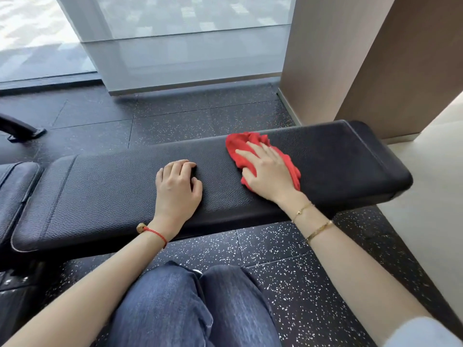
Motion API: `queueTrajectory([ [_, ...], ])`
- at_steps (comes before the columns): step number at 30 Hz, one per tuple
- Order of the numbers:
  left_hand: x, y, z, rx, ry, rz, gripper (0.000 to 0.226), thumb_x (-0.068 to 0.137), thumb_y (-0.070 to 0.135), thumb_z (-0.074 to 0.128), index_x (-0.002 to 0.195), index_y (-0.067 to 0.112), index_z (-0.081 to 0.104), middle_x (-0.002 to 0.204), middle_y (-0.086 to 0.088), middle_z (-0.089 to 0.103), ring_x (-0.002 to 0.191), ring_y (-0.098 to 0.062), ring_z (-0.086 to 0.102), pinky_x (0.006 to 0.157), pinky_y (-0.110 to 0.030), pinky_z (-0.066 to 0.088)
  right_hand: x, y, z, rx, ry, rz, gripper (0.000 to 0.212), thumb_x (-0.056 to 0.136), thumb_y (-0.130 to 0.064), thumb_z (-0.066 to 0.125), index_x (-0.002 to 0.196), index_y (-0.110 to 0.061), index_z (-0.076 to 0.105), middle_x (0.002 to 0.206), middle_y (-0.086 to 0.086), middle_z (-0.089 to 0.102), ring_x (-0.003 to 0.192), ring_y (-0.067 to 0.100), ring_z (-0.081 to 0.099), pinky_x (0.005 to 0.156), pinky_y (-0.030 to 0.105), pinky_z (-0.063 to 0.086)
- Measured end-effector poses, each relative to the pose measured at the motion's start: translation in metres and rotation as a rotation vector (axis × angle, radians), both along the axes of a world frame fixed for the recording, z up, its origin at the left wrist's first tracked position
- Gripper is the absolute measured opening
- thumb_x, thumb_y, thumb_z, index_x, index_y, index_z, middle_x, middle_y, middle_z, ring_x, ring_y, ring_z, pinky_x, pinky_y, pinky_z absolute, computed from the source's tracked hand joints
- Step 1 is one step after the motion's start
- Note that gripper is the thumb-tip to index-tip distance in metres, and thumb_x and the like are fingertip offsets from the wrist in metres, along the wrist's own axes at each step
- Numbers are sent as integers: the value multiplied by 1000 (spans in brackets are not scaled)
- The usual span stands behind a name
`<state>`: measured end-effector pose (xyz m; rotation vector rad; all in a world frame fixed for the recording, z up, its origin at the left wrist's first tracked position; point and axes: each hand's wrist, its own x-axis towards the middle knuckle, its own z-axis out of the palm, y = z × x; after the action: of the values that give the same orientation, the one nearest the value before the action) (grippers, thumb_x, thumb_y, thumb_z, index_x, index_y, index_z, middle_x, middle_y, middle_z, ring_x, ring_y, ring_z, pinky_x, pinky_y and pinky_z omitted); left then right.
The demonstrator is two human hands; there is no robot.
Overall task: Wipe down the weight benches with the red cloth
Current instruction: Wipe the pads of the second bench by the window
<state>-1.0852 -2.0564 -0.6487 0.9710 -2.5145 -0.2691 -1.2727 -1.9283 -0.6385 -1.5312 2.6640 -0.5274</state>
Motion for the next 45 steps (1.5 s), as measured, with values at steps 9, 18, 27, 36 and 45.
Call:
queueTrajectory([
  [9, 4, -2, -3, 12, 19, -38, 34, 89, 12, 58, 122, 7, 62, 128, -11, 61, 123, -33, 52, 110, -53, 37, -38, 84, -4, -74, 69, -320, 49, 87, -31, 51, 136, -31, 55, 151, 2, 44, 138, 29, 39, 119, 42, 21],
  [18, 0, 1, 0, -8, 34, -9, 39, 84, 20, 48, 118, 7, 63, 125, -11, 62, 121, -34, 52, 108, -51, 37, -116, 60, -1, -57, 25, -715, 51, 92, -33, 49, 141, -22, 50, 153, 12, 37, 140, 37, 31, 121, 46, 15],
  [27, -3, 0, 0, -13, 18, 7, 37, 83, 22, 48, 114, 10, 62, 121, -7, 61, 119, -31, 51, 106, -48, 36, -64, -26, 7, 33, -22, -264, 50, 90, -36, 49, 140, -32, 49, 155, 3, 36, 142, 30, 31, 120, 40, 16],
  [36, 1, -1, -2, 10, 25, -4, 31, 87, 15, 58, 117, 11, 63, 124, -6, 62, 121, -30, 51, 110, -49, 35, 1, 33, -3, -29, 10, 11, 52, 85, -39, 46, 137, -39, 51, 153, -6, 41, 143, 23, 34, 122, 39, 18],
  [45, 0, 0, 0, 1, 22, 0, 39, 84, 23, 47, 117, 9, 63, 124, -9, 62, 121, -33, 52, 110, -50, 35, -85, 52, -2, -71, 75, -629, 49, 89, -29, 50, 136, -20, 55, 149, 13, 44, 133, 37, 39, 116, 45, 24],
])
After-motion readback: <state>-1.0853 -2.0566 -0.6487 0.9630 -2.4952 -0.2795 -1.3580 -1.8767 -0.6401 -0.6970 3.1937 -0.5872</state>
